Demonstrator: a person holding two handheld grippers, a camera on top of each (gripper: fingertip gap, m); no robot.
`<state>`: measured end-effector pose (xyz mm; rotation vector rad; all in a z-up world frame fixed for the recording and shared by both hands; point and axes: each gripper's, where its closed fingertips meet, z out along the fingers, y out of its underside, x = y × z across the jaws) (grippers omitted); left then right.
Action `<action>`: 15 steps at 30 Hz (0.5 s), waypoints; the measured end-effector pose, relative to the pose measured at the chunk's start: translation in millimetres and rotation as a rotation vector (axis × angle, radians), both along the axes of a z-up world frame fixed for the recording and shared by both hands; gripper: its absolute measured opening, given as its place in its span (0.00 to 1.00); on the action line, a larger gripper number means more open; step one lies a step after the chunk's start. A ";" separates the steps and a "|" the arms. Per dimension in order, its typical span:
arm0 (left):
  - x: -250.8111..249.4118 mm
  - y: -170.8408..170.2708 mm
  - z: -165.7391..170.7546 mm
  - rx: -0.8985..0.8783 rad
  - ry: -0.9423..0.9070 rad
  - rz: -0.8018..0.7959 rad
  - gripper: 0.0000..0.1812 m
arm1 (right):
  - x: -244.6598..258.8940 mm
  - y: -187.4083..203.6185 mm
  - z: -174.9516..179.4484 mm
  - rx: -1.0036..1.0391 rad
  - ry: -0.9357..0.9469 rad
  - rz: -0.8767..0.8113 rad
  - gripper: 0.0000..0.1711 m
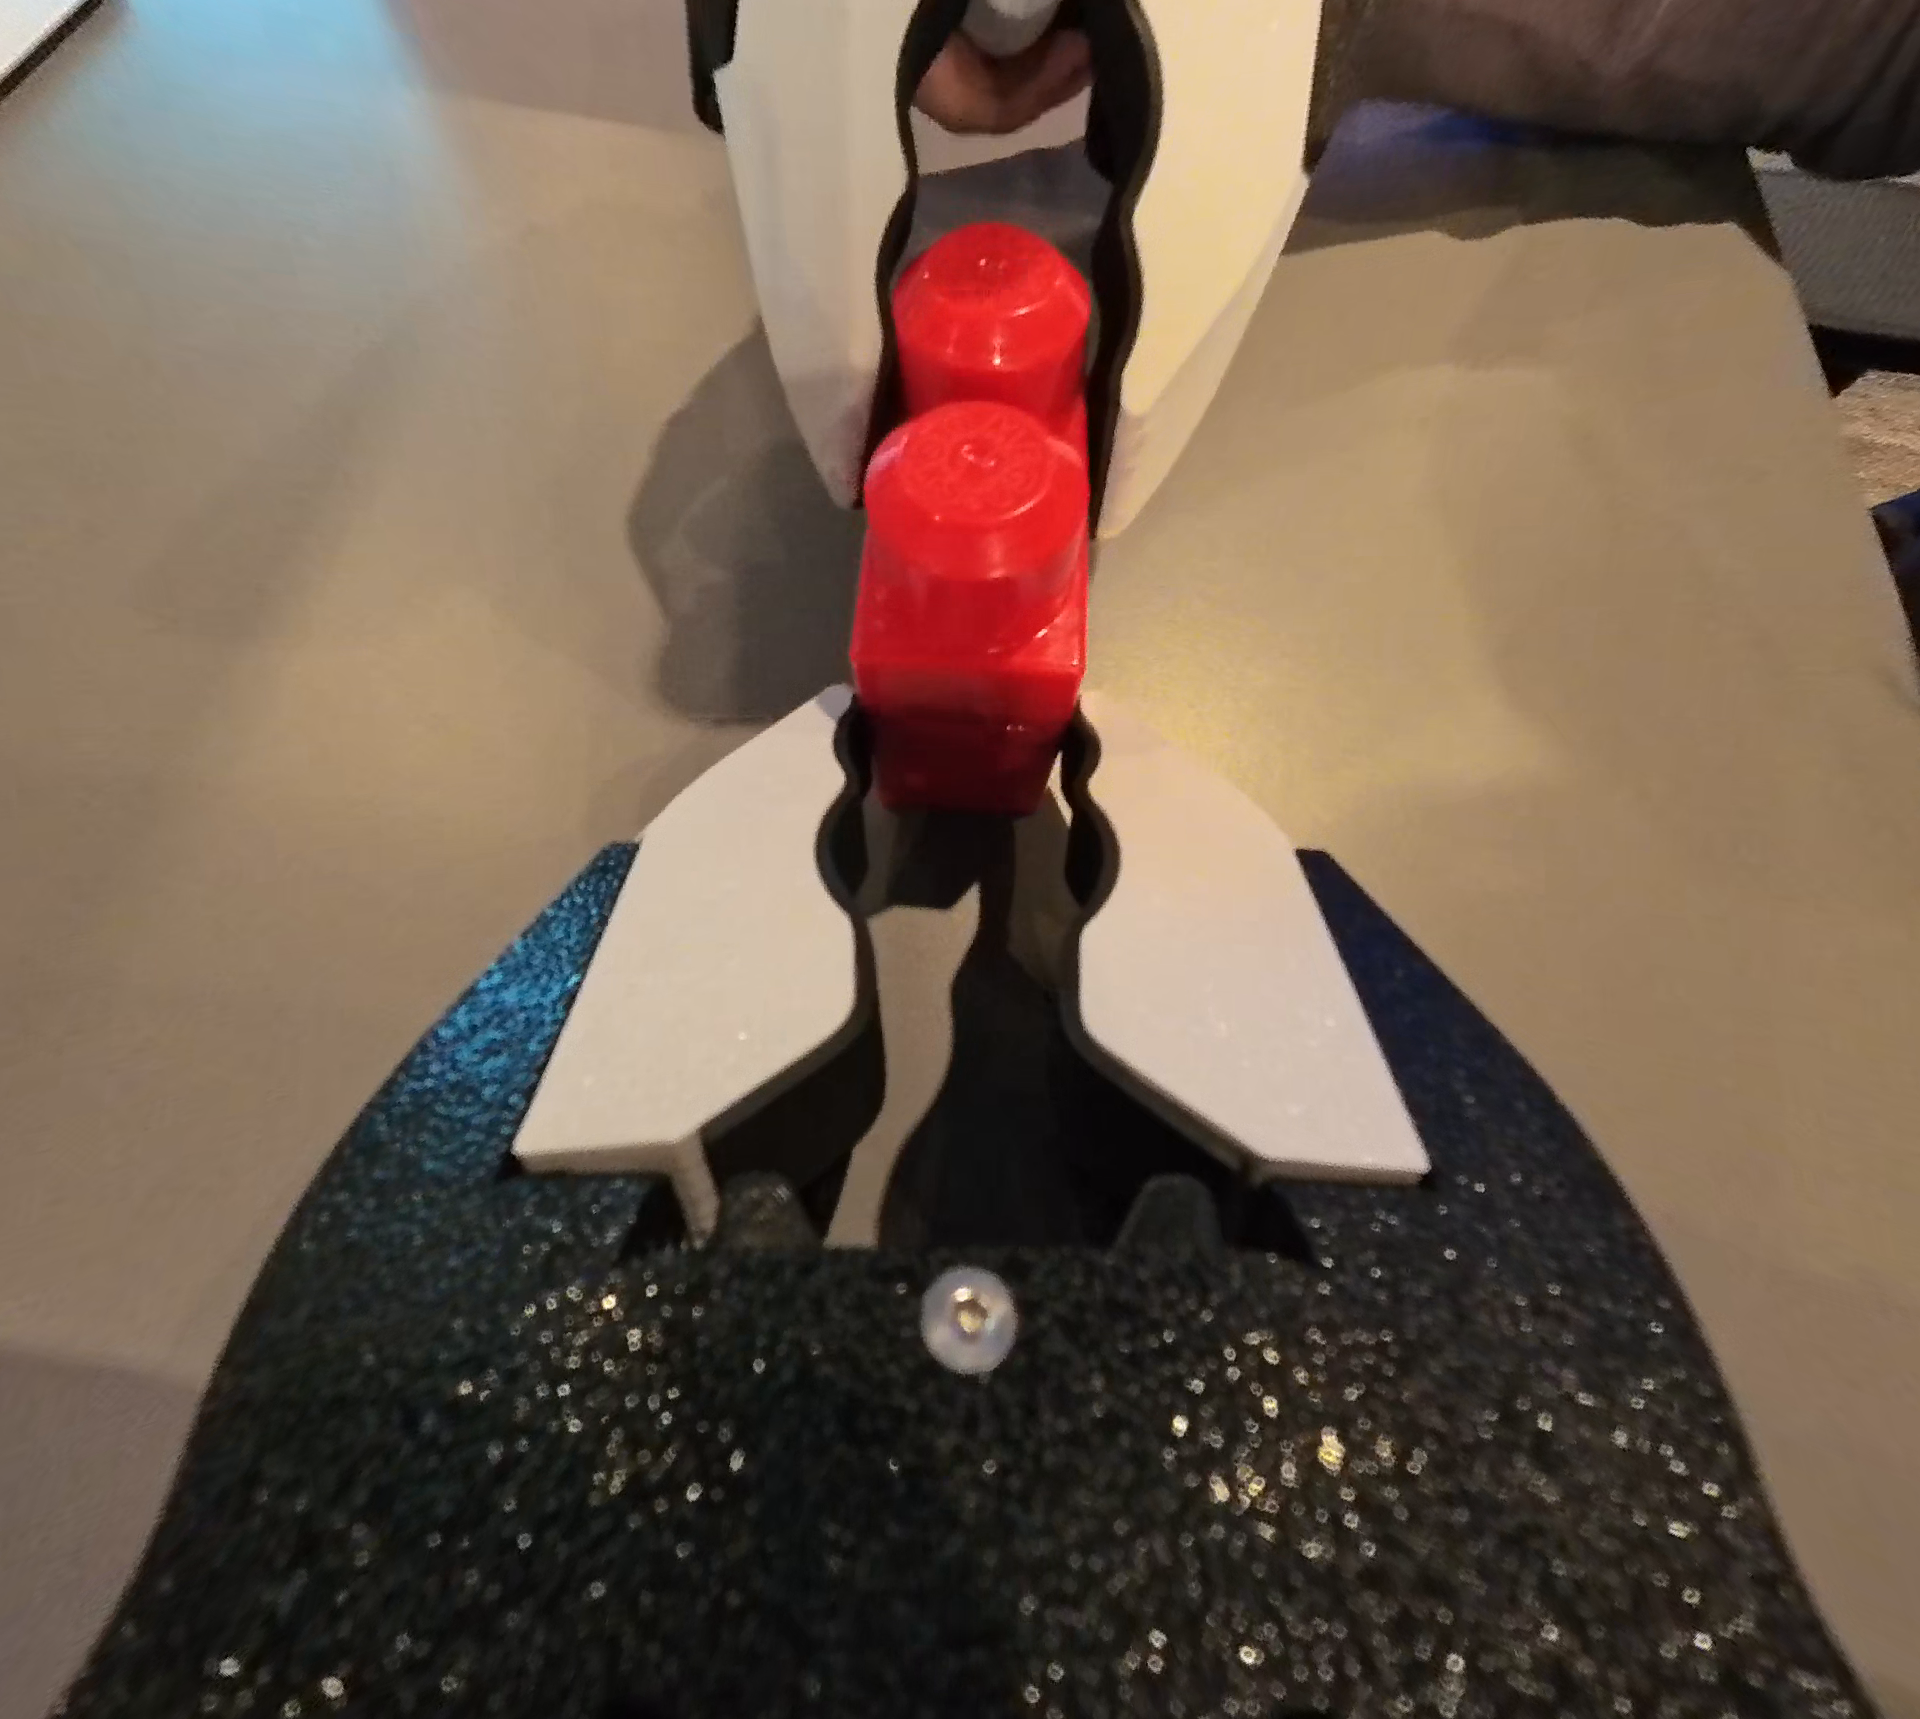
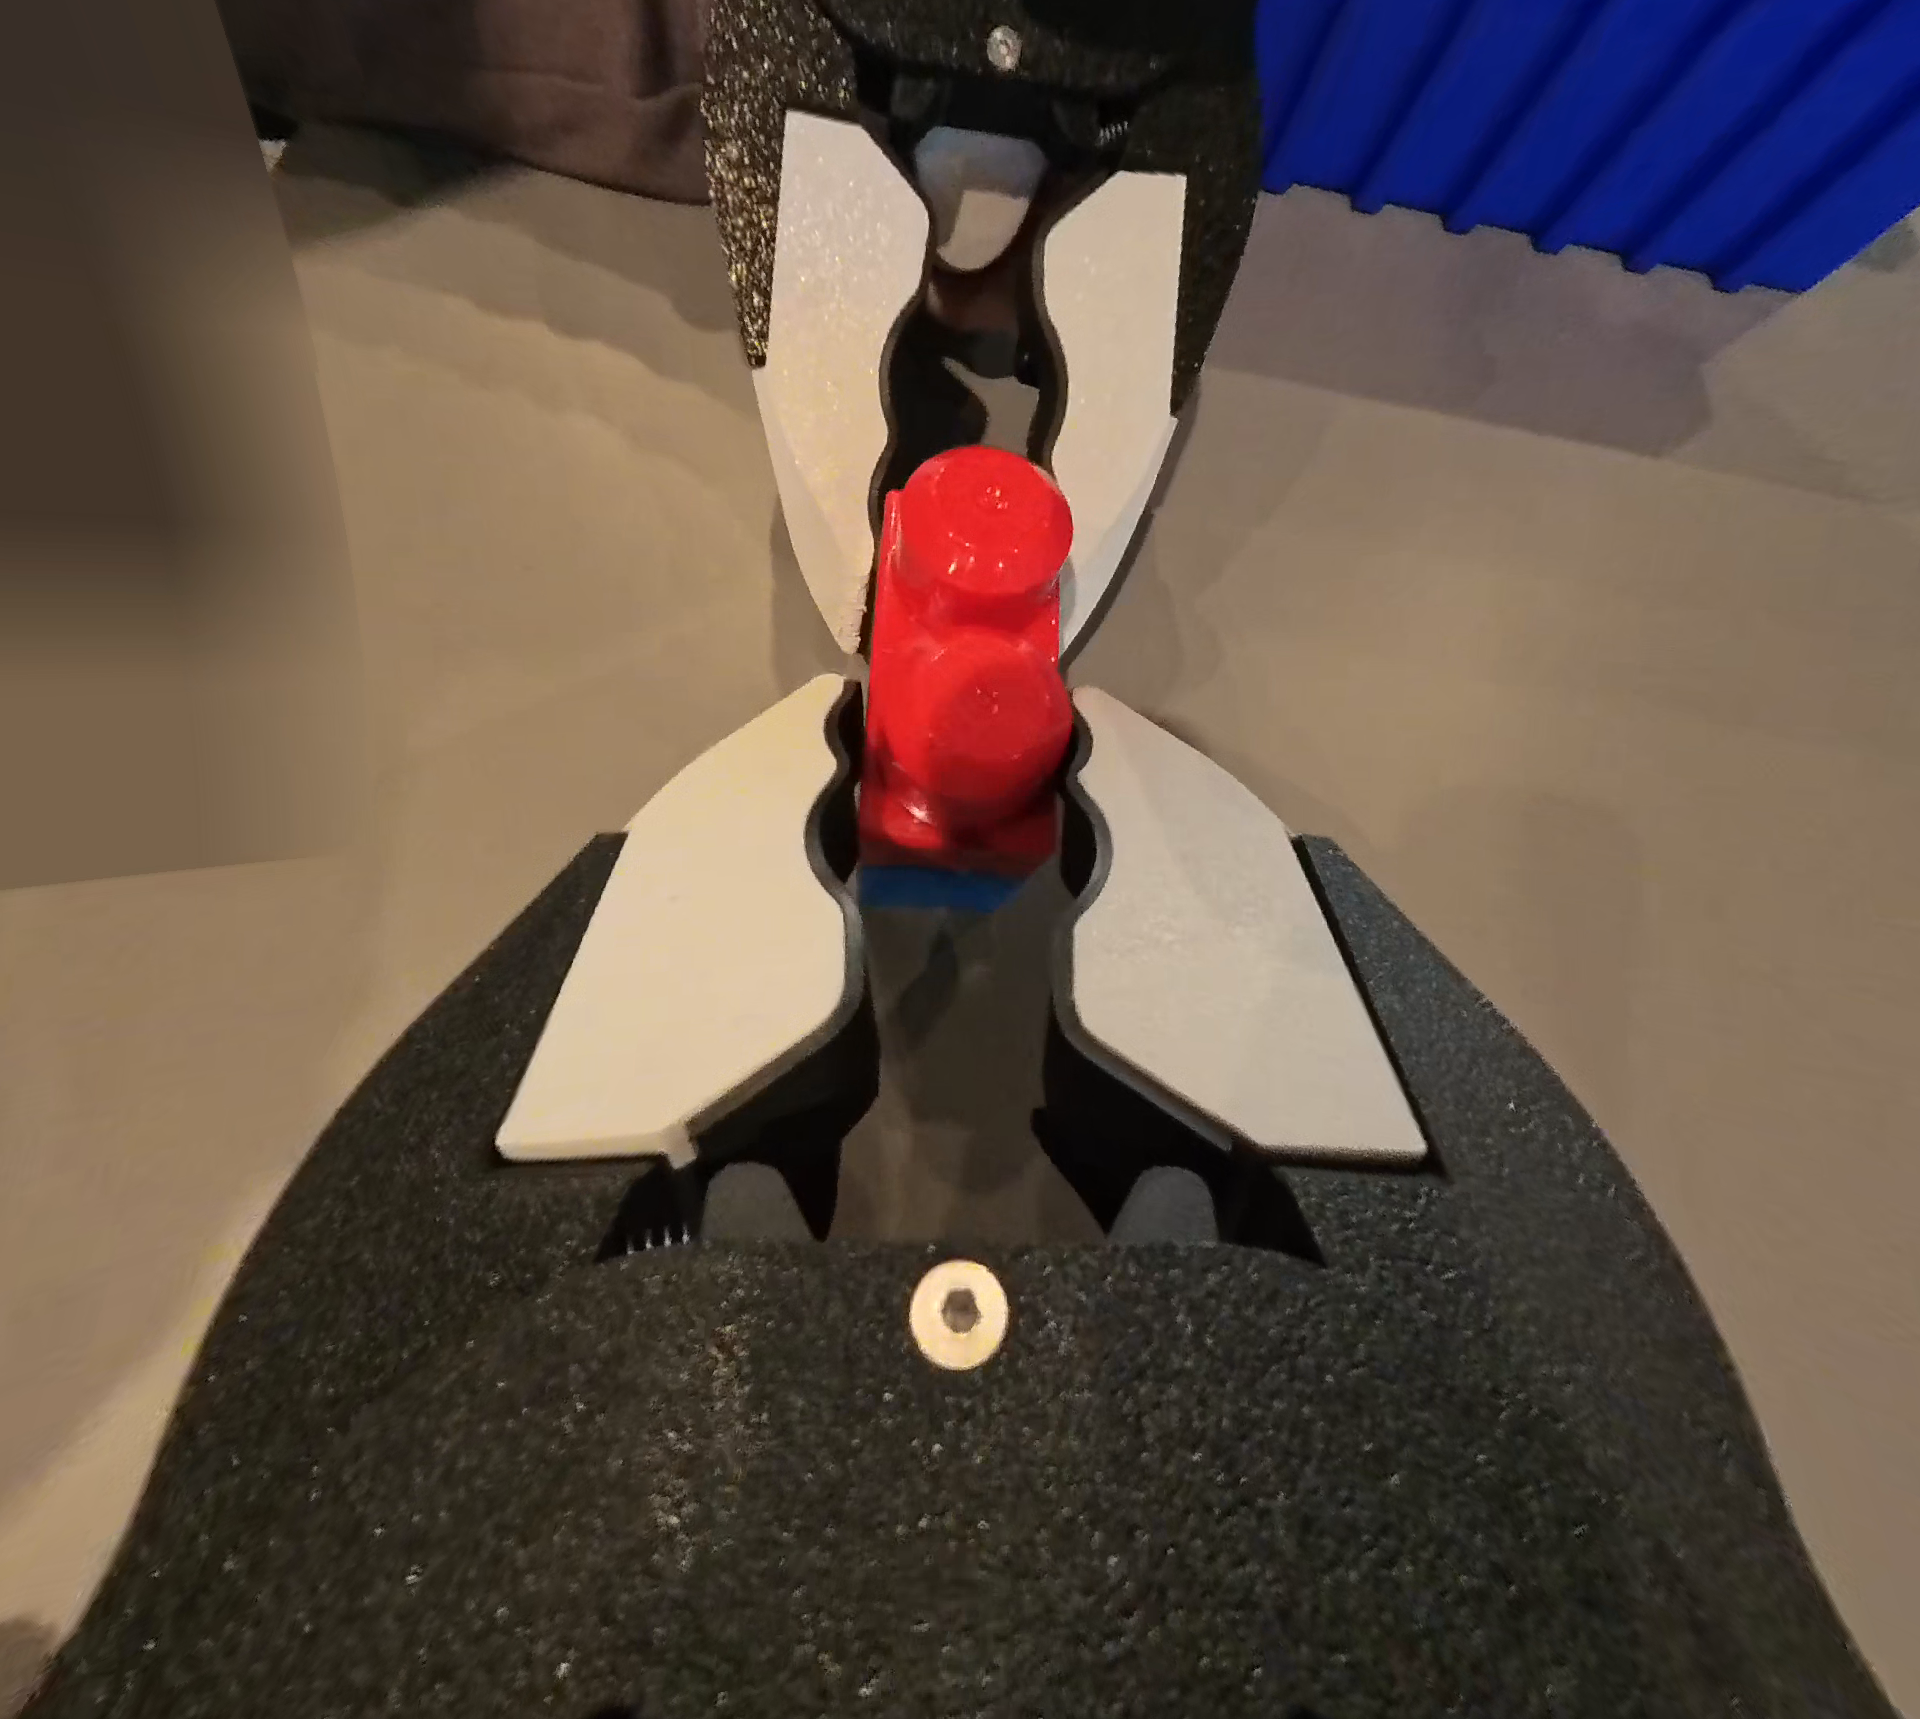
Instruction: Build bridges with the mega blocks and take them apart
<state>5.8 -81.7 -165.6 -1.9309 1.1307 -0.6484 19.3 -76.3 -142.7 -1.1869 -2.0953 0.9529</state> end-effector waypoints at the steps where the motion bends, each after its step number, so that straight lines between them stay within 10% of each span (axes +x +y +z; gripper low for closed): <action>1: 0.1 0.0 -0.1 0.000 0.000 0.000 0.19 | 0.0 0.0 0.0 0.001 0.000 0.009 0.21; 10: 6.3 0.2 -12.4 -0.009 0.093 0.017 0.36 | -1.8 1.1 1.4 -0.025 0.002 -0.032 0.21; 15: 8.0 3.2 -10.0 0.000 0.080 0.024 0.20 | 0.7 2.6 2.9 -0.041 0.020 -0.050 0.25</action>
